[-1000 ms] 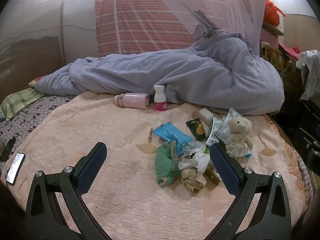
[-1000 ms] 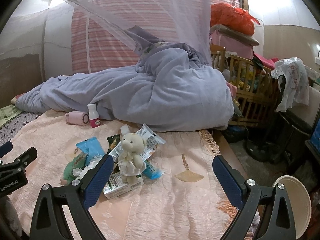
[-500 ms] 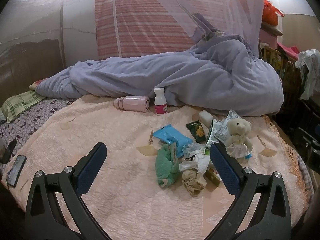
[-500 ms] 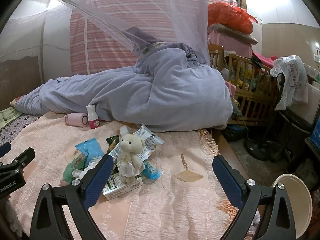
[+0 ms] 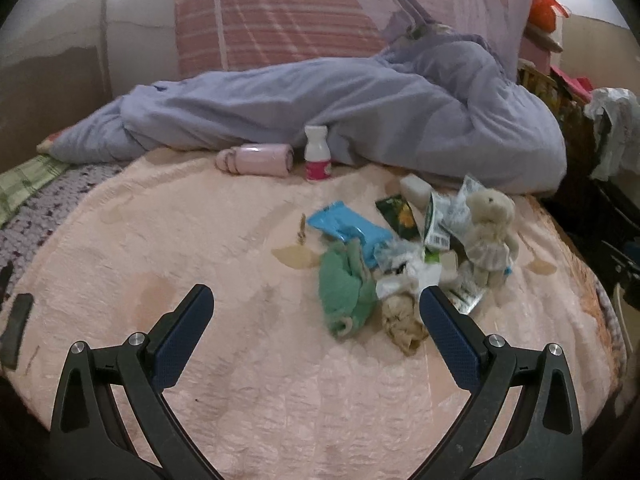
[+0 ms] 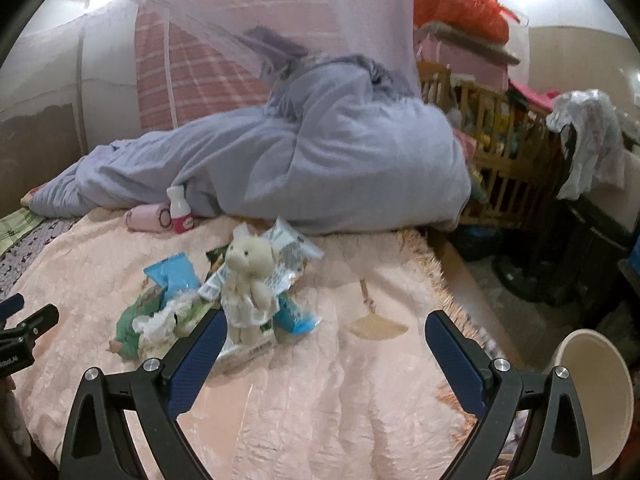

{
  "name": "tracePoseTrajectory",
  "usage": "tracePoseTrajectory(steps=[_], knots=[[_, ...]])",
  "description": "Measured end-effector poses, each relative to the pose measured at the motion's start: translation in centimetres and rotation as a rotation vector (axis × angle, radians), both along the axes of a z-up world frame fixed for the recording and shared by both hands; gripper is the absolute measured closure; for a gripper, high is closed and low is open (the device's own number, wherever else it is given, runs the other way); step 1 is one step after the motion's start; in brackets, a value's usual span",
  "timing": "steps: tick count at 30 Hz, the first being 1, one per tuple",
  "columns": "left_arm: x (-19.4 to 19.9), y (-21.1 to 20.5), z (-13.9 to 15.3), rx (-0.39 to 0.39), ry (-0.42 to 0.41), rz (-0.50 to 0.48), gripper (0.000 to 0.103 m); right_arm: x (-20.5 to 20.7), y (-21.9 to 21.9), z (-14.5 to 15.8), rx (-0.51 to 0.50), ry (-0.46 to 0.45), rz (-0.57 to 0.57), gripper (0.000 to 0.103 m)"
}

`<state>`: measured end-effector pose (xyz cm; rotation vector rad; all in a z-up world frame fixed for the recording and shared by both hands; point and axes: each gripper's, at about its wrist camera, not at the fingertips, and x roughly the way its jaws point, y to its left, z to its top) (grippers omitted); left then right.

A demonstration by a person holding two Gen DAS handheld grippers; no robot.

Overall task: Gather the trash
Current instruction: 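Grasp the white teddy bear with the right gripper while the left gripper grasps a white tissue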

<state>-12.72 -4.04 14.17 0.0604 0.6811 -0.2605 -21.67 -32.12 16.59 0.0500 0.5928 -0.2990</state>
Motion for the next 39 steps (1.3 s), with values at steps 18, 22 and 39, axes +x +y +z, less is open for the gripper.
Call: tracePoseTrajectory(steps=[18,22,39], knots=[[3.1,-6.2,-4.1,0.032,0.153,-0.257,0.033,14.6,0.4,-6.2,0.224,0.222,0.226,0.057],[4.5,-8.0,-4.6,0.043,0.145,-0.271,0.033,15.8,0.1,-7.4,0.284,0.218,0.24,0.075],[6.3,-8.1,-0.7,-0.144,0.278,-0.368,0.098,3.9,-4.7,-0.4,0.318,0.041,0.25,0.08]])
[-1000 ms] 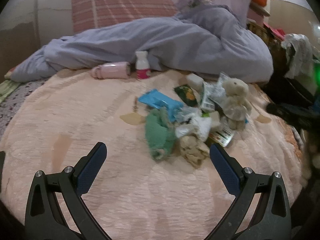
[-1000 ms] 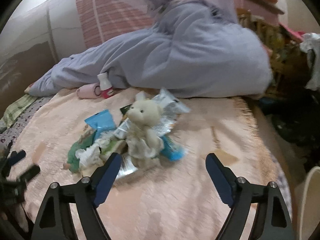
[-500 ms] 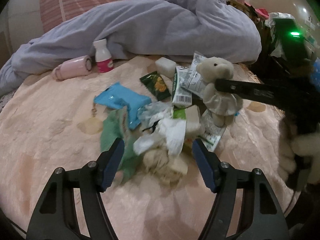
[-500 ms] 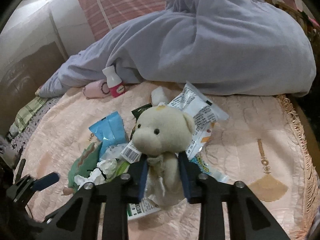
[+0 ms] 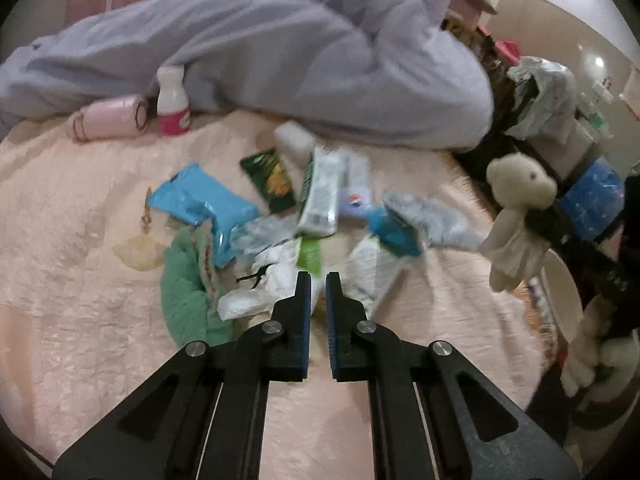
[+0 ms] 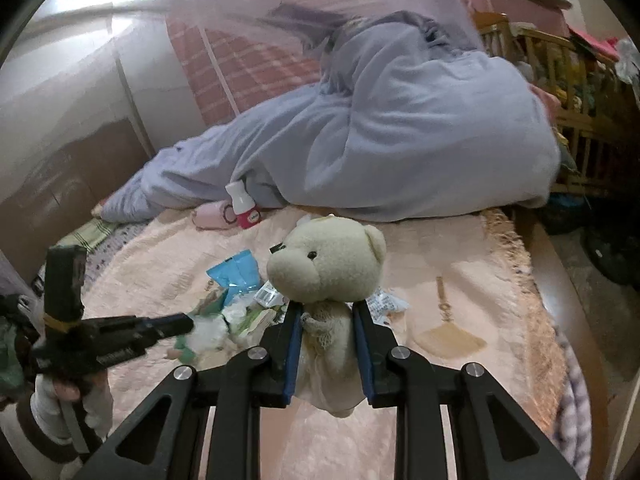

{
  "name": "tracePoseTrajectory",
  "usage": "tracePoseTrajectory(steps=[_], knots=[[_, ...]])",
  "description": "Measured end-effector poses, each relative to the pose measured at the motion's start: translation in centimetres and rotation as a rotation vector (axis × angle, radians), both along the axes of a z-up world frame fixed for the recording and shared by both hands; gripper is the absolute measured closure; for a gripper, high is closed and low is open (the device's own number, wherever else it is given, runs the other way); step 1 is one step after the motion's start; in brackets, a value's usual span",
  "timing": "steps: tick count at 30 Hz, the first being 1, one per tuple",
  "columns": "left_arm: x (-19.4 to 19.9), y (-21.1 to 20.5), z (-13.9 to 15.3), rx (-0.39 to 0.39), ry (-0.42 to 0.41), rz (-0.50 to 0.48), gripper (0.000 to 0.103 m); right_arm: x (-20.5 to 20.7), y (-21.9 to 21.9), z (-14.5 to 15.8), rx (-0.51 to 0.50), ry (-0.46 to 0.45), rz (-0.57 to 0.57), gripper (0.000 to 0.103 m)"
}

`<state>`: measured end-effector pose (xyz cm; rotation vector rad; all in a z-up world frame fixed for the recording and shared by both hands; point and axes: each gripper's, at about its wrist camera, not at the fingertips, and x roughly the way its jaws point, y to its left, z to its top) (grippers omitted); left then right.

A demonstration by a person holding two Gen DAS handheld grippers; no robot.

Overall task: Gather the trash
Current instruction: 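Grasp the white teddy bear with the right gripper while the left gripper grasps a white tissue, then lift the teddy bear with the right gripper while the left gripper lifts the tissue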

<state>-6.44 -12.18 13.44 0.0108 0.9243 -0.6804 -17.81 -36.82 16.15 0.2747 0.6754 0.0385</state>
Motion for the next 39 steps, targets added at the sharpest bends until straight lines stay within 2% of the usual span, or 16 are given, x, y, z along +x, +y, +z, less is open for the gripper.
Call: tracePoseTrajectory(steps=[2,7,11,13,16,20,22,24,29,31,36,37,38,39], knots=[[-1.1,-0.6,1.8,-0.018,-0.02,-0.021,0.098,-1.4,-0.9,0.5,0.022,-0.007,-0.008,0.08],[-3.1,-2.7,4.8,-0.057,-0.058,-0.061,0.098,-4.7,-4.1,0.9,0.166,0.019,-0.026,0.08],[-4.7,-4.3,6.2,-0.084,-0.075,-0.107,0.098,-6.4,-5.4,-0.1,0.179,0.08,-0.059,0.08],[-5.3,-4.6,6.5,-0.082,-0.082,-0.119,0.098,-7.2,-6.2,-0.9,0.174,0.127,-0.117,0.069],[-5.5,-4.5,6.5,-0.062,-0.092,-0.112,0.098,-8.0,-7.2,-1.9,0.163,0.175,-0.152,0.063],[-4.7,-2.8,5.1,-0.034,-0.085,-0.036,0.097,-8.6,-7.2,-2.8,0.104,0.208,-0.165,0.053],[-4.0,-1.6,3.9,-0.038,-0.044,-0.019,0.097,-8.4,-7.3,-3.5,0.084,0.238,-0.173,0.042],[-3.0,-0.5,2.5,-0.031,0.001,0.017,0.093,-8.3,-7.5,-4.0,0.055,0.256,-0.197,0.041],[-1.4,1.2,-0.2,-0.026,0.035,0.105,0.054,-7.3,-8.8,-5.7,0.059,0.282,-0.247,0.041],[-0.8,1.0,-1.3,-0.019,0.038,0.112,0.046,-6.4,-8.9,-6.7,0.044,0.308,-0.254,0.041],[1.0,-1.3,-4.3,0.113,0.015,0.123,0.045,-4.6,-9.0,-8.7,0.037,0.347,-0.242,0.043],[1.6,-1.6,-4.8,0.127,0.011,0.129,0.046,-4.4,-9.1,-8.8,0.032,0.336,-0.245,0.054],[2.4,-2.1,-5.6,0.148,0.023,0.132,0.053,-4.4,-9.2,-8.8,0.038,0.329,-0.244,0.057],[3.1,-2.4,-6.3,0.16,0.044,0.125,0.066,-4.4,-9.3,-8.7,0.05,0.319,-0.243,0.066]])
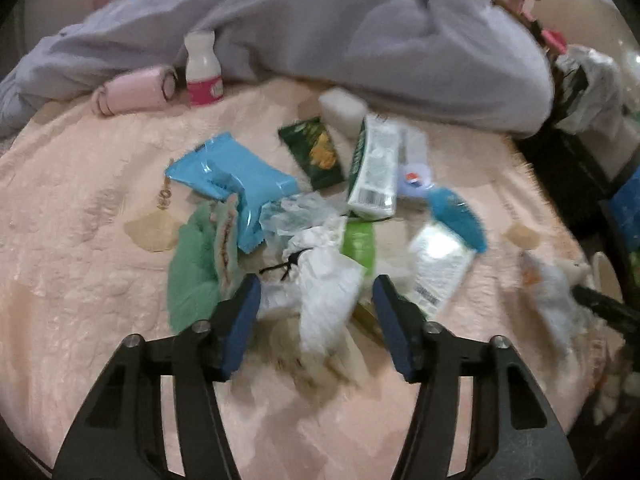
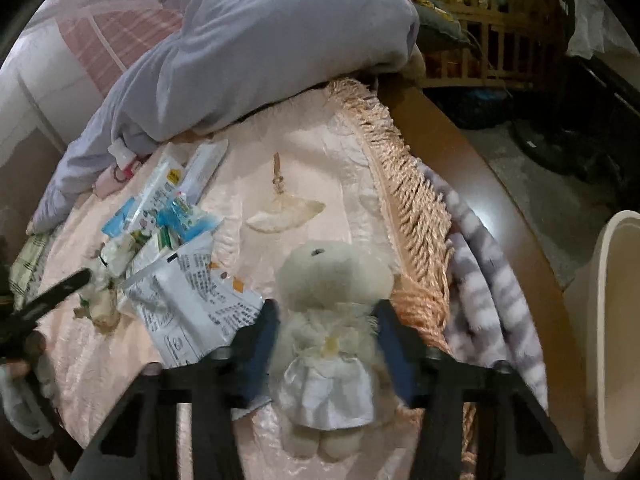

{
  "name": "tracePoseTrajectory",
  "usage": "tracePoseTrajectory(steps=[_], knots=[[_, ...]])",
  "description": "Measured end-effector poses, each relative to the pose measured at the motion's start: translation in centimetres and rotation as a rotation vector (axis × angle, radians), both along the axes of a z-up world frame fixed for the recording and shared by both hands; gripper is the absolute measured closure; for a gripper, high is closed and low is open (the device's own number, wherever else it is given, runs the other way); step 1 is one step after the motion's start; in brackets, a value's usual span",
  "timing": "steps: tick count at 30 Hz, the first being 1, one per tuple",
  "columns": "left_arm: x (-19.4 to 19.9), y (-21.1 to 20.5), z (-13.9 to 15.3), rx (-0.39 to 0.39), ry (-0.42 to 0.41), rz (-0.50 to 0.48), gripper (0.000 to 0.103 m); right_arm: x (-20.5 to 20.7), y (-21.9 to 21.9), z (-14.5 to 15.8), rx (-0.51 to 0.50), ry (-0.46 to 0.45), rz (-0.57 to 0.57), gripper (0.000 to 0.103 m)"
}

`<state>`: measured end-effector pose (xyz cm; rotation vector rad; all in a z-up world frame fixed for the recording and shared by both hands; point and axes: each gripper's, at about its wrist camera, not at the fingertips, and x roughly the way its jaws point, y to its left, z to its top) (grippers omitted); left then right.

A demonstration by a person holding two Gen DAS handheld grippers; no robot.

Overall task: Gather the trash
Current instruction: 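Lift the teddy bear with the right gripper while the left gripper lifts the tissue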

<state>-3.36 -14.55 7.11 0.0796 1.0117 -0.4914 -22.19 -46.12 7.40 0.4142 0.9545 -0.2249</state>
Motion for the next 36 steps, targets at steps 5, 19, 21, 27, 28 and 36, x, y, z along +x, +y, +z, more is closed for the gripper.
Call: tracePoseTrajectory(steps=[5,19,21,27,28,36], knots=[[1.3,2.2,2.0,-0.138,0.019,0.045,0.094,-1.2,-1.0,4.0,0.066,-0.119,-0.001,0.094],[-6.5,0.2,10.5,-0.355,-0.035,-0.164,0.094,1.5,1.1,2.5,-0.119,-0.003,0.081,0.046],[-7.8,-1.8,10.0,-0.383,0.006,-0.217,0.094,2.5,0.5,0.6,-0.118,0.046,0.053,0.046],[-10.1,-8.7,6.4,-0.334,0.091,-0.313,0.094,1.7,-0.7,1.1,0.024,-0.042,0.041,0.065],[-10.3,-9.9,5.5,-0.286,0.09,-0.315,0.094,1.1,-0.9,2.0,0.035,-0.073,0.033,0.065],[-9.9,-13.0,-0.5,-0.141,0.195,-0.291,0.094,-3.1,-2.7,6.4,0.126,-0.237,-0.006,0.065]])
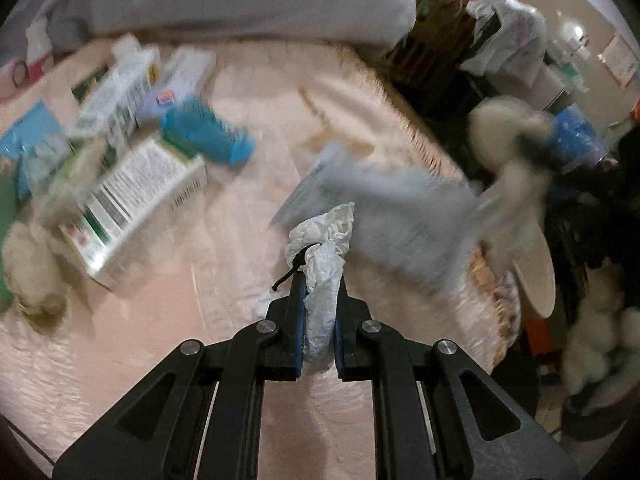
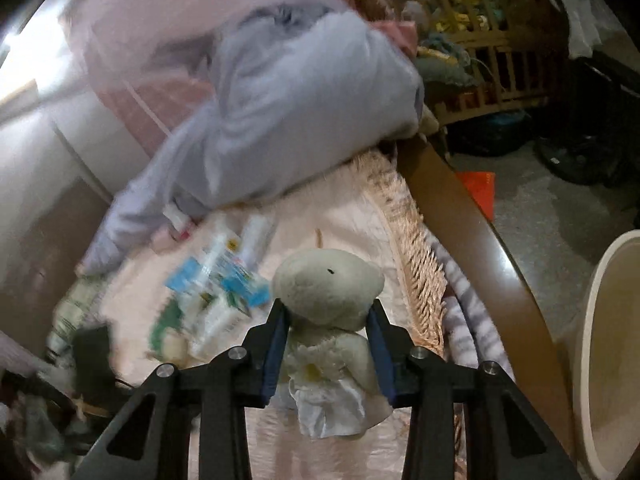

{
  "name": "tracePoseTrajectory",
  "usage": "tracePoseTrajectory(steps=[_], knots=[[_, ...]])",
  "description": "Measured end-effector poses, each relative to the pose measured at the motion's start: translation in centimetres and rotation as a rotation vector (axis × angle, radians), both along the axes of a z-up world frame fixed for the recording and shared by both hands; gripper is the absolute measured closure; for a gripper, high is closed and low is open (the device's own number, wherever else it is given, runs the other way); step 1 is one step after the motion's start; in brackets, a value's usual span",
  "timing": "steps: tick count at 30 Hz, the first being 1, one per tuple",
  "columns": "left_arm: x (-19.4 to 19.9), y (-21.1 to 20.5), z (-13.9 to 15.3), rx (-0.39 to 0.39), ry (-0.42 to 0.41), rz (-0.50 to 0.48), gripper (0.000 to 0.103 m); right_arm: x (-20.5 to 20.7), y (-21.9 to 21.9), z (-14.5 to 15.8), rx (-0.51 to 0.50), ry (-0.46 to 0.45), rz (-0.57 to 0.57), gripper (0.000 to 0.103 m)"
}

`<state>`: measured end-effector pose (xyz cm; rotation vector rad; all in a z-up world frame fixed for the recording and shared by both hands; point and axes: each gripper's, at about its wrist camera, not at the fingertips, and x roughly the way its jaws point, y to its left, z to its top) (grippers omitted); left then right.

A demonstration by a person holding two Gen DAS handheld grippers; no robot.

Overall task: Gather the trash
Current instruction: 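Lift the teddy bear with the right gripper while the left gripper lifts the tissue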

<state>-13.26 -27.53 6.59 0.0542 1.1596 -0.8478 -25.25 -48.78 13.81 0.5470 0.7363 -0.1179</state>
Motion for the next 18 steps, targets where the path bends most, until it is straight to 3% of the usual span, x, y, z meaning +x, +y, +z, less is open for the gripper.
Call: tracePoseTrajectory(steps=[3,7,11,12,14,15,16,18], knots=[[-0.3,-0.2,-0.4,-0.012,0.013,-0.006,0.094,-1.2,-0.8,1.6,0.035,-0.052,-0.006,0.066],[-0.5,1.5,2.6,-0.098,-0.025,0.018,0.094,-1.5,-1.2,1.1,0.123,-0.052,0.023,0.066],[-1.0,3.1,5.8,-0.105,-0.124,0.017,0.094,-2.3,-2.5,-1.0,0.444,-0.159,0.089,0.066],[-1.2,3.3,6.3,-0.104,-0.144,0.016,0.094,-2.5,-2.7,-1.5,0.466,-0.17,0.087,0.066],[-0.9,3.6,7.1,-0.101,-0.173,0.009,0.094,-1.5,-1.2,-2.2,0.133,0.057,0.001,0.066],[-0.7,3.7,7.2,-0.101,-0.178,0.008,0.094,-1.4,-0.9,-2.4,0.093,0.072,0.005,0.068],[-0.5,3.8,7.2,-0.106,-0.178,0.008,0.094,-1.8,-1.3,-2.7,0.234,0.015,0.043,0.069],[-0.6,3.5,7.1,-0.118,-0.167,0.01,0.094,-2.5,-1.5,-2.1,0.307,-0.057,0.055,0.069]])
